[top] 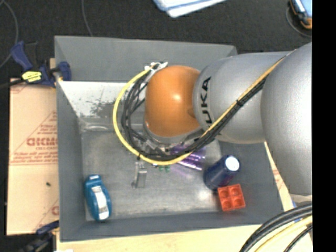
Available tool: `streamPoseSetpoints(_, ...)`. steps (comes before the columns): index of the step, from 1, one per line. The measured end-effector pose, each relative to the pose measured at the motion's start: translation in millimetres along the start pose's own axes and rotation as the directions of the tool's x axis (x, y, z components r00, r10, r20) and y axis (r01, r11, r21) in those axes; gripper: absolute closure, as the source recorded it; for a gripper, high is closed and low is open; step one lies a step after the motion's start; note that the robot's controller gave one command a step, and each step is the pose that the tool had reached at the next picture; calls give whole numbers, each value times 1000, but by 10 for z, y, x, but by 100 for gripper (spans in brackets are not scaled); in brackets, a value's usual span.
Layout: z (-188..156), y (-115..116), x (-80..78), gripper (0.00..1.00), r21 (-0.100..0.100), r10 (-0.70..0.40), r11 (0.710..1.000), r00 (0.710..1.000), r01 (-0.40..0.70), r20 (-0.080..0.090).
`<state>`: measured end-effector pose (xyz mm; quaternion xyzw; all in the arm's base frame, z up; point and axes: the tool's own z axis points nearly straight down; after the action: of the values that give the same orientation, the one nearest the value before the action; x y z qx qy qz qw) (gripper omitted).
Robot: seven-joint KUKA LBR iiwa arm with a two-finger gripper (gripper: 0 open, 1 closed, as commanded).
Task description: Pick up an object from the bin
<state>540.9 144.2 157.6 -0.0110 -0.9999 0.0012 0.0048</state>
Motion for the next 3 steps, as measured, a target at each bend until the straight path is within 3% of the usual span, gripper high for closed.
streamPoseSetpoints(1, -117, -49, -283, 100, -4, -128, 992, 992, 128, 17)
streamPoseSetpoints(2, -116, -49, -283, 100, -4, -126, 992, 992, 126, 17)
streamPoseSetpoints(3, -505, -787, -533, 100, 1, -285, 958, 958, 285, 21)
